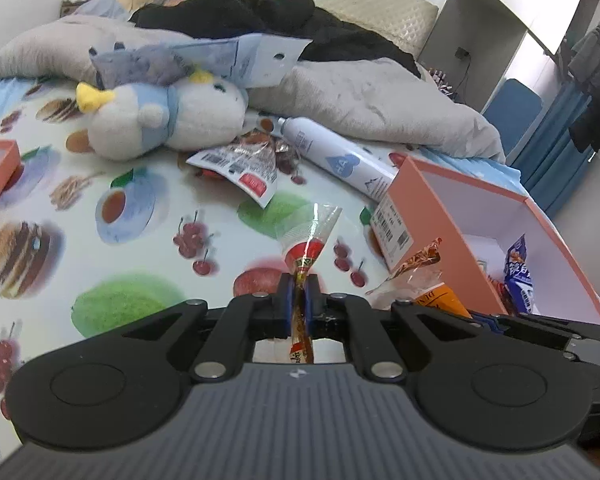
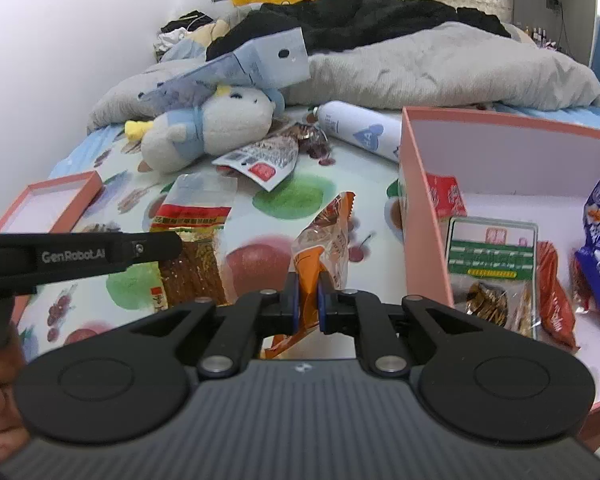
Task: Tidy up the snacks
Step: 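Carry both held snacks up and over the pink box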
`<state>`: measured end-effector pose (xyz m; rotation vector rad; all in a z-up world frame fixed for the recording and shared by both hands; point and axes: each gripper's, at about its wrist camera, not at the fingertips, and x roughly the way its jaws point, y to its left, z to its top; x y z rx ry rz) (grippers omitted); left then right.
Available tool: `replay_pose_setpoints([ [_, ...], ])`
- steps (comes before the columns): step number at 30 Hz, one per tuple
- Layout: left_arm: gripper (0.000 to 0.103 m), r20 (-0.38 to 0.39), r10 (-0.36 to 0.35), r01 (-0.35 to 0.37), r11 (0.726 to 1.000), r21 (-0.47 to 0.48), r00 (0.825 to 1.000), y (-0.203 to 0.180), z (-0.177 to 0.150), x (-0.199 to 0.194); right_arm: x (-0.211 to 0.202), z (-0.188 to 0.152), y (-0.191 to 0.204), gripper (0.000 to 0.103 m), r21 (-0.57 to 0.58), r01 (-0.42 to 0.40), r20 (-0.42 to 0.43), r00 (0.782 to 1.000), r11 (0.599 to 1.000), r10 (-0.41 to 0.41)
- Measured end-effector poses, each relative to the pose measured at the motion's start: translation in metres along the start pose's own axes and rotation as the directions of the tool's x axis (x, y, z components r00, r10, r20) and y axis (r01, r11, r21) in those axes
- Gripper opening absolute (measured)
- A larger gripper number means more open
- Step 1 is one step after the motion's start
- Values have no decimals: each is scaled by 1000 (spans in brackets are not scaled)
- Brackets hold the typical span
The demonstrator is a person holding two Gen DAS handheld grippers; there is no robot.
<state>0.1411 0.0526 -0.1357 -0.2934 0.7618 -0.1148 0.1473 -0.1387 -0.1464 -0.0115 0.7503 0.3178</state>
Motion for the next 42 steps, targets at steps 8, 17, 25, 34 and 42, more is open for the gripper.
replay_pose_setpoints([
  [8,7,23,5,-6,1000,20,1000,-13,28,-15,-23,28,-6,12,-8,-18,54,998,1000,18],
  [17,7,47,-18,16,999,37,999,-35,72,-32,-51,66,-22,12,-28,2,152,988,1000,3],
  [25,7,103,-63,53,994,96,993,-73,114,-44,-73,94,-42,12,-42,25,223,975,999,-15],
  [34,7,108,-139,120,979,165,984,-130,134,-40,-90,106,-74,12,-34,80,270,961,996,-67],
  [42,7,14,-230,223,958,179,973,-187,130,-4,-93,91,-130,12,19,155,226,962,988,-155],
])
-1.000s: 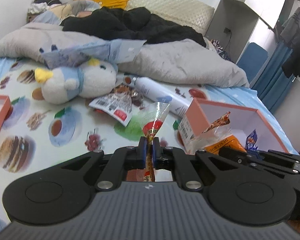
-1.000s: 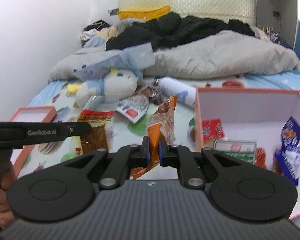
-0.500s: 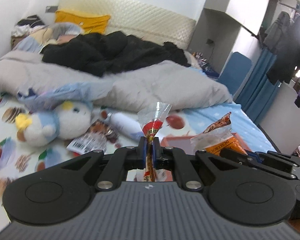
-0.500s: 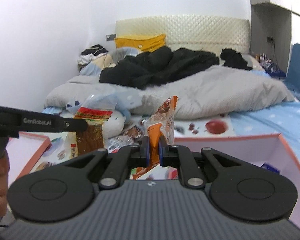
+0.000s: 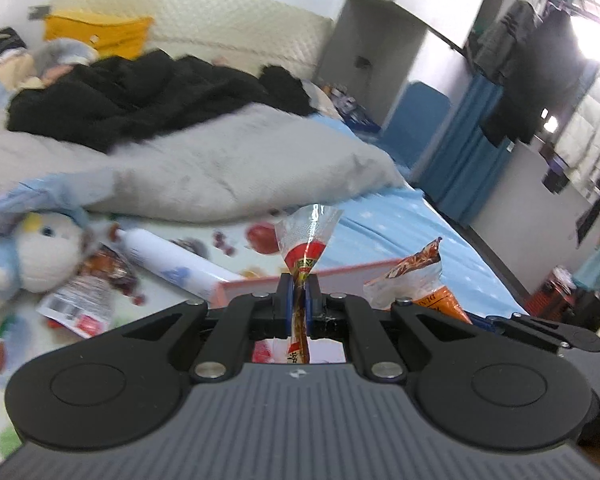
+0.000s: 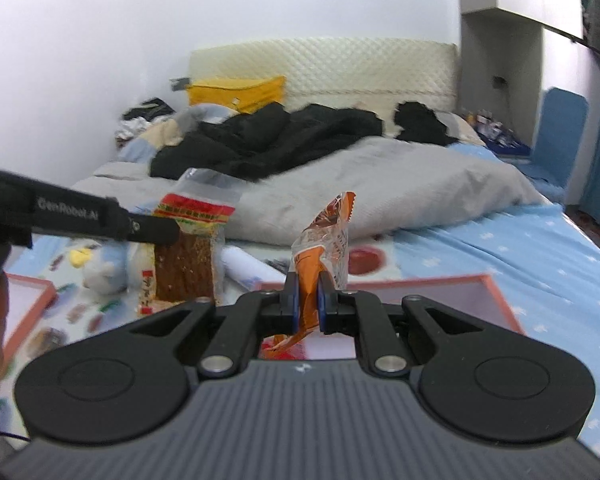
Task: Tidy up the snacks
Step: 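Carry both held snacks up and over the pink box, then open both tools over the pink box to drop the snacks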
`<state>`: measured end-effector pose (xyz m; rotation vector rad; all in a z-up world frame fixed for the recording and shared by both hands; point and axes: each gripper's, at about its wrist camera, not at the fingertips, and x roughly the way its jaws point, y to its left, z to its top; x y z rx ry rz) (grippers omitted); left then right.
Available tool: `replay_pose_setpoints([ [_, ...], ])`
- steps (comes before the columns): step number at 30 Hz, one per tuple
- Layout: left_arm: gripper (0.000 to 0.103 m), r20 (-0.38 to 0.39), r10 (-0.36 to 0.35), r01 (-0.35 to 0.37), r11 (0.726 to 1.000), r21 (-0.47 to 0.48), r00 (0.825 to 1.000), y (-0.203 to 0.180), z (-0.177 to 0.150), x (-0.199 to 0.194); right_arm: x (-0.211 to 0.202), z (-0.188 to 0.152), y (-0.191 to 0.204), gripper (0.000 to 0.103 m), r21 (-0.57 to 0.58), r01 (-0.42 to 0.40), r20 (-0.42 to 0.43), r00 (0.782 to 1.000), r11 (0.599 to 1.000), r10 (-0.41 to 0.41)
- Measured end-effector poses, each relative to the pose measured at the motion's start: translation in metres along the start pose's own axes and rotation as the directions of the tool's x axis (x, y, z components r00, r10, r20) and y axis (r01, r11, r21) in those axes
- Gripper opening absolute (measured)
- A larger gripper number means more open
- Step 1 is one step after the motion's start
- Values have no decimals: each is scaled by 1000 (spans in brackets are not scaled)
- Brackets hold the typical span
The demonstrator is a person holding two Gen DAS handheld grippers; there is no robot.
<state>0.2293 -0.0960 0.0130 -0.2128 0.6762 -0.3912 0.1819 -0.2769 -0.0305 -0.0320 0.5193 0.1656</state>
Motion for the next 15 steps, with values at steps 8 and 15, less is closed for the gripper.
replay_pose_setpoints([
  [8,7,-131,-28,36,998,57,991,-35,-20,63,14,-33,-43,12,56,76,-89,994,996,-71],
  [15,8,-218,-6,28,995,95,976,-45,-48,103,36,-68,-60,13,83,109,-166,982,991,-95],
])
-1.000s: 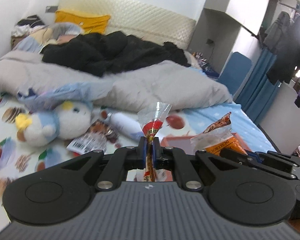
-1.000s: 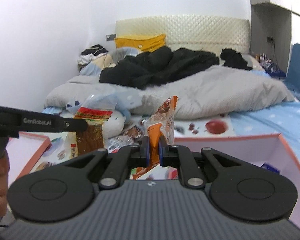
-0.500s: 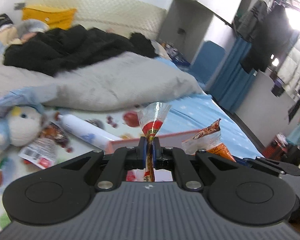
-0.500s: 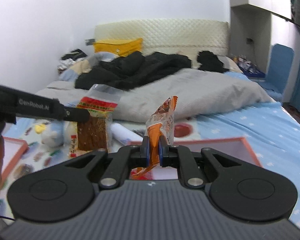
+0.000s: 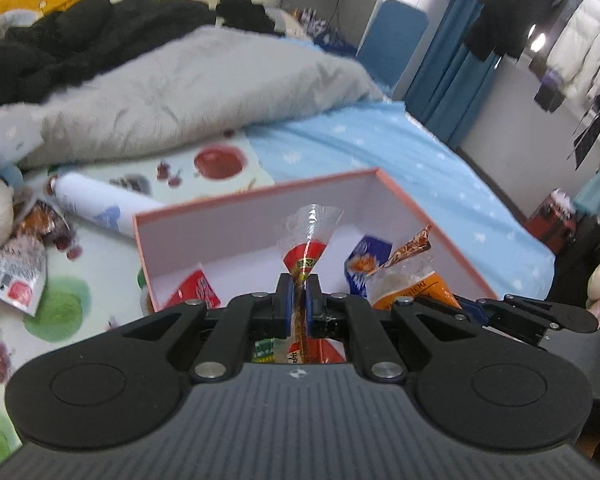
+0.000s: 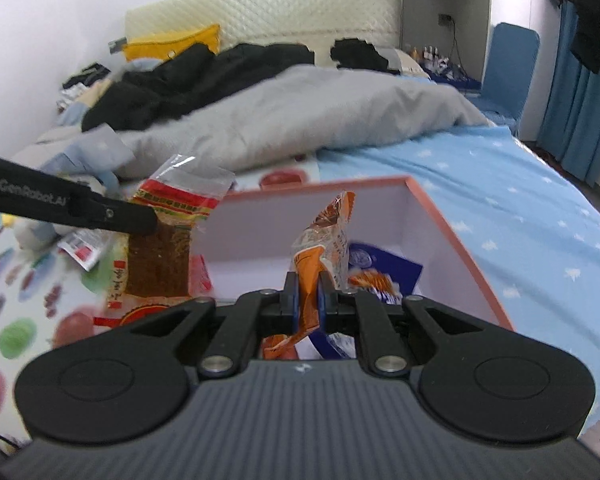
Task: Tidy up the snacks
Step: 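Open both tools over the pink box to drop the snacks, then withdraw both open tools from the box toward the remaining snacks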
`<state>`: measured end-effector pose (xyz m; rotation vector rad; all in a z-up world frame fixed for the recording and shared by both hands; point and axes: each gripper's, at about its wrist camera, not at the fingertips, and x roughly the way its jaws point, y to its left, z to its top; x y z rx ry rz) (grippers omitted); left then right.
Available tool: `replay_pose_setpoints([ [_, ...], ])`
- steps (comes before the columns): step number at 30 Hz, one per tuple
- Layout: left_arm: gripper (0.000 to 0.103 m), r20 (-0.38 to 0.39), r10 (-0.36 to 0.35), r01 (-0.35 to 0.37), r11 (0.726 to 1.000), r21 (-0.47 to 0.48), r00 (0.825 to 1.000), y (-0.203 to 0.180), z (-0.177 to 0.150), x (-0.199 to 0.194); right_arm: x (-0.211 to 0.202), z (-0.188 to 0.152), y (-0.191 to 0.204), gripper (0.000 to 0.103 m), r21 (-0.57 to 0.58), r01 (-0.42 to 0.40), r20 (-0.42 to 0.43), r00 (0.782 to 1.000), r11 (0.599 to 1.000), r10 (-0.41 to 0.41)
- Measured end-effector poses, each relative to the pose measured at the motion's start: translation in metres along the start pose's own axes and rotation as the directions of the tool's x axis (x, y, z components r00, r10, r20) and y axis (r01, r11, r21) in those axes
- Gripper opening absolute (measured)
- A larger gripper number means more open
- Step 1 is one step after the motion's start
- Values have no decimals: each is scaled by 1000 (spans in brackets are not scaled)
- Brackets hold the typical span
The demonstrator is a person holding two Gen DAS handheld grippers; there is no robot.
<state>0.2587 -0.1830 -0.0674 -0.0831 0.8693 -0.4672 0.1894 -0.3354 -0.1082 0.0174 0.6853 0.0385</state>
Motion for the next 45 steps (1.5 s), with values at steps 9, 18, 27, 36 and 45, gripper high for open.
replay_pose_setpoints([
  [9,8,-58,-12,12,1000,-1,998,-3,-12,27,15,-22,-21,15,63,5,-48,999,998,-2],
  [18,49,-22,1,-2,1000,-31,1000,1,-3,9,4,-15,-19,56,54,28,5,1000,998,-28],
  [27,50,61,8,-6,1000,-31,998,10,8,-34,-22,7,-12,56,61,3,89,996,998,-9],
  [36,50,144,34,-31,999,-26,989,23,10,-80,-53,28,15,56,25,-50,187,981,998,44],
  [45,50,218,70,-62,997,-40,974,41,-1,-124,-70,37,42,56,-10,-111,240,965,994,110],
])
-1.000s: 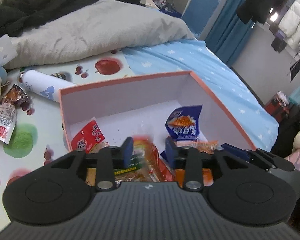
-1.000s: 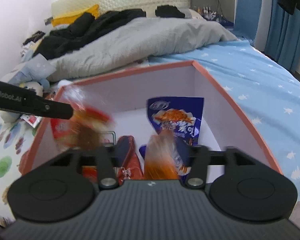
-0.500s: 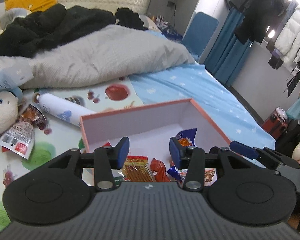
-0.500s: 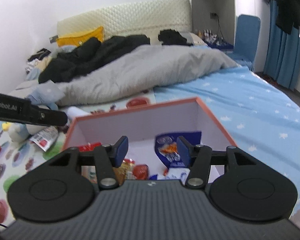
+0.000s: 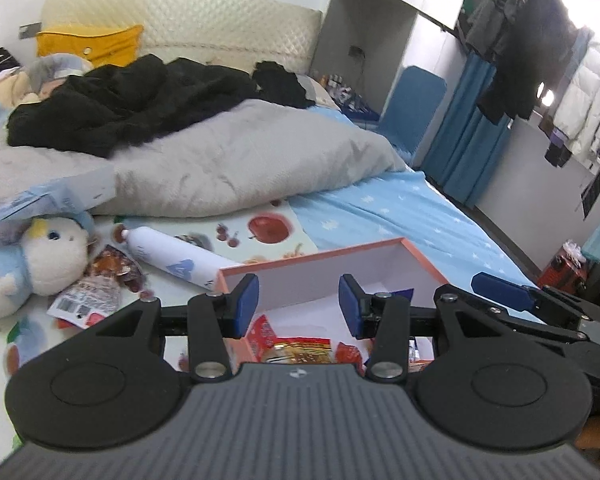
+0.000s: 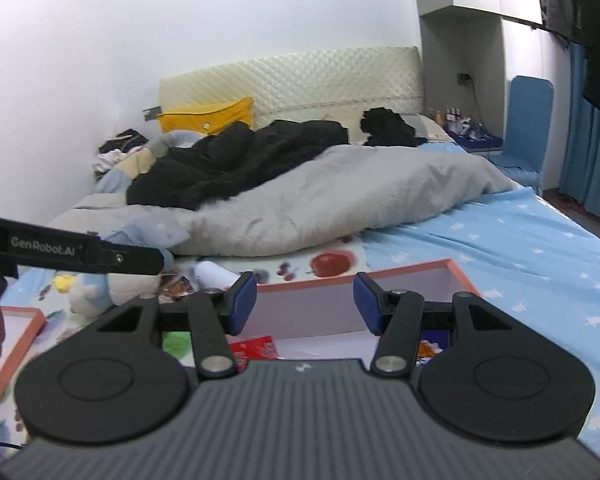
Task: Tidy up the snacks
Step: 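Withdraw both open tools from the box toward the remaining snacks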
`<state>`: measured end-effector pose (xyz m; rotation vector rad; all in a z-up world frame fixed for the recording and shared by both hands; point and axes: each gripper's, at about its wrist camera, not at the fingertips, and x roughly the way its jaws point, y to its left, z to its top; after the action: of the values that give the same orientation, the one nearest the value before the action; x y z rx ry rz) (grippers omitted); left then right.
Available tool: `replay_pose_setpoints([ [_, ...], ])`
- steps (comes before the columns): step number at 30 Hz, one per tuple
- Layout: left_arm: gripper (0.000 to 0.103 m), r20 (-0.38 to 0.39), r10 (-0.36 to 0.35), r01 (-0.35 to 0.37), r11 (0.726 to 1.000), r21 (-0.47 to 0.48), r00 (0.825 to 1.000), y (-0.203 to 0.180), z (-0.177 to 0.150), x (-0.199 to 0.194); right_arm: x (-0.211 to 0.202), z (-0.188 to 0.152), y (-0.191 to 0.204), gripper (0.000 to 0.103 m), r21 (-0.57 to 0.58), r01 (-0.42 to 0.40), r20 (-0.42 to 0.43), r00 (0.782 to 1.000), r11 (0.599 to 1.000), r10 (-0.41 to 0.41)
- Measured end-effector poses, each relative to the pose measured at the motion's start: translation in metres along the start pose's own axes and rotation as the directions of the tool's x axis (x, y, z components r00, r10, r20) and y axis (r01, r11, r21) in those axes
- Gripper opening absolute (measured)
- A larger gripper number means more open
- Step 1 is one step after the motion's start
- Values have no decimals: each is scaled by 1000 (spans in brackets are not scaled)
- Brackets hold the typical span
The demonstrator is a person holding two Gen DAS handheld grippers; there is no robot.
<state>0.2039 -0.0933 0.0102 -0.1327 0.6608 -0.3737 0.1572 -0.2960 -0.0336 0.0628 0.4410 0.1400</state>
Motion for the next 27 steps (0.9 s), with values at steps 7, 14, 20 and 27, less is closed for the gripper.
replay_pose_setpoints([
  [7,50,20,40,-39,999,-20,999,26,-14,-26,-1,-4,36,56,-28,-55,-1,998,998,55],
  [14,50,32,81,-79,995,-62,996,58,-27,-49,-1,-5,76,56,-90,-116,-2,993,989,117],
  [20,50,37,125,-121,988,-97,991,85,-44,-70,0,-11,102,56,-100,-159,-19,987,982,158],
  [27,58,18,162,-158,981,-114,987,113,-76,-84,-4,-39,132,56,-159,-160,-50,987,974,154],
])
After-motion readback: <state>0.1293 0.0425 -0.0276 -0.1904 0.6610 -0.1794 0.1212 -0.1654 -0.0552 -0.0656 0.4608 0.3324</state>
